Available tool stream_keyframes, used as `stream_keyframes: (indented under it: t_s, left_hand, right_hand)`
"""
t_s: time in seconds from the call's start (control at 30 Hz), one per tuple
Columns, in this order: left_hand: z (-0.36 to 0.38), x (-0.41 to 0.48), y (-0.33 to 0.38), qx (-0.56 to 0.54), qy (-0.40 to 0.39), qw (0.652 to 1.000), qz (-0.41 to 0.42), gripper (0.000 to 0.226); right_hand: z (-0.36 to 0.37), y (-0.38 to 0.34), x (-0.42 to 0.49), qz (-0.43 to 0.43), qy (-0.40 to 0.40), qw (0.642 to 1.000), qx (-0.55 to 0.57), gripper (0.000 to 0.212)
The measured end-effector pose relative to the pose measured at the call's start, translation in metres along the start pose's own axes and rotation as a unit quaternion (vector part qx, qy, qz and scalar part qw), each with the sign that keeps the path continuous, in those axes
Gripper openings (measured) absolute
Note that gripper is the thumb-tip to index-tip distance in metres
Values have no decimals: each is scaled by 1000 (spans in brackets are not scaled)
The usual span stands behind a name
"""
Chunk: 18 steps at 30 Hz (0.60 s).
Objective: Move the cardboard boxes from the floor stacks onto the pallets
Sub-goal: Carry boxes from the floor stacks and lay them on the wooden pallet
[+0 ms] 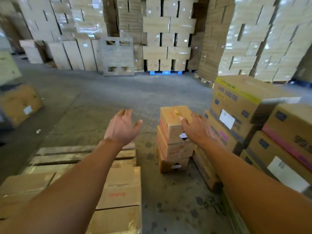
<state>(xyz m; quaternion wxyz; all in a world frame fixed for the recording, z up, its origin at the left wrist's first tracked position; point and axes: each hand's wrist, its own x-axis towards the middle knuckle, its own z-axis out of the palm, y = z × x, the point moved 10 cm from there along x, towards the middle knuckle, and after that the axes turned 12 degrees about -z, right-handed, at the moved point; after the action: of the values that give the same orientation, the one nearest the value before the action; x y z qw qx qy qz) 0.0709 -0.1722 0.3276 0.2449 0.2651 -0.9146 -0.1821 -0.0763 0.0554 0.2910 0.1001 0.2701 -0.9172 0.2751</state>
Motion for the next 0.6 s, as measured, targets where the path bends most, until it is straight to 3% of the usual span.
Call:
stream_keyframes:
  t_s: [0.13, 0.3, 0.6]
  left_hand:
    - [21, 54, 56, -16, 17, 1000, 12, 54]
    - [75, 102, 110, -41, 0, 999, 10, 51]
    - [163, 173, 123, -24, -53, 998, -25, 57]
  right_hand:
    - [-27, 43, 47, 11, 14, 1000, 2, 56]
    - [-28, 114, 91, 44, -30, 999, -6, 60]
    - [32, 168, 171, 62, -55, 996, 21, 58]
